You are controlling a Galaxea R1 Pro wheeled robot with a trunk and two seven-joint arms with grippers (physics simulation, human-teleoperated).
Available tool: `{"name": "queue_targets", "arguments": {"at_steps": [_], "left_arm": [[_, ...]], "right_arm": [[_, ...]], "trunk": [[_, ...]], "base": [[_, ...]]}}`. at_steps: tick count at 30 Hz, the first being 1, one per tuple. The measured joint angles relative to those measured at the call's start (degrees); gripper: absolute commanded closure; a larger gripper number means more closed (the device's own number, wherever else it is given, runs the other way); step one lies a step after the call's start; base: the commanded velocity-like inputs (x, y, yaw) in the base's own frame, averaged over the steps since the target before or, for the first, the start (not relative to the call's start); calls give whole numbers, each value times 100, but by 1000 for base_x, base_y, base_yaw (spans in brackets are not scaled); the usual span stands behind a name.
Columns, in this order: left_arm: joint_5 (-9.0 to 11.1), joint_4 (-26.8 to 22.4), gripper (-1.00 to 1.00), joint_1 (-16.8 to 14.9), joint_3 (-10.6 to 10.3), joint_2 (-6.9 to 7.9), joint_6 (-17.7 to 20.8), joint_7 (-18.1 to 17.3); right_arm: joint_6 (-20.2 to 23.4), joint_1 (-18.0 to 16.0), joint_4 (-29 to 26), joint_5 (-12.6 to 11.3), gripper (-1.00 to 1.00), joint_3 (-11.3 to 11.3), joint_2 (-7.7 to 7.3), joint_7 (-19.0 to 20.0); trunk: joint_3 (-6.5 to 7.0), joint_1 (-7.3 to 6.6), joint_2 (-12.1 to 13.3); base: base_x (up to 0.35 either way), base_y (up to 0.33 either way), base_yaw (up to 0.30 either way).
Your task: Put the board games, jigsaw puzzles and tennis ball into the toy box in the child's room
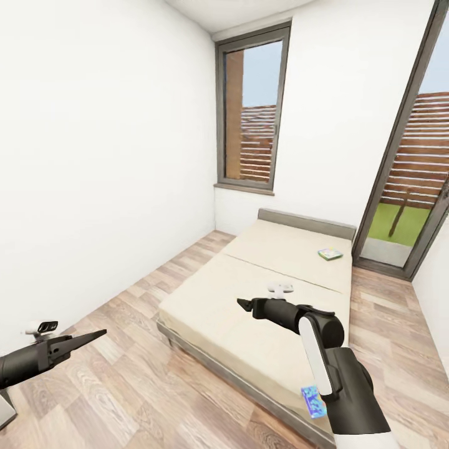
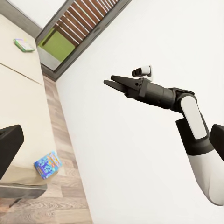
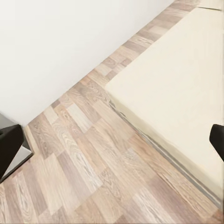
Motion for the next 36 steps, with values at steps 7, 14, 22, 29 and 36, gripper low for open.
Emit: {"name": "queue_targets", "arguments": {"at_steps": [7, 14, 22, 29, 36], "left_arm": [[1, -2, -100, 0, 1, 3, 1, 1], [3, -2, -100, 0, 0, 4, 1, 0], [5, -1, -100, -1, 0, 4, 1, 0], [0, -1, -100, -1, -1, 3, 1, 0], [4, -1, -100, -1, -1, 3, 1, 0]], "right_arm": [[-2, -2, -5, -3, -100, 0, -2, 4], [-2, 0, -4, -12, -100, 0, 2, 1], [0, 1, -1, -10, -100, 0, -1, 6], [0, 2, 0, -13, -100, 0, -3, 5], [-4, 2, 0, -13, -100, 0, -2, 5]], "trunk": [[38, 0, 1], [31, 1, 1], [-12, 1, 1], [-49, 1, 1], [-78, 1, 1]], "base": [[89, 103, -36], [18, 241, -94], [2, 161, -176], [2, 214, -218], [52, 115, -247]]}}
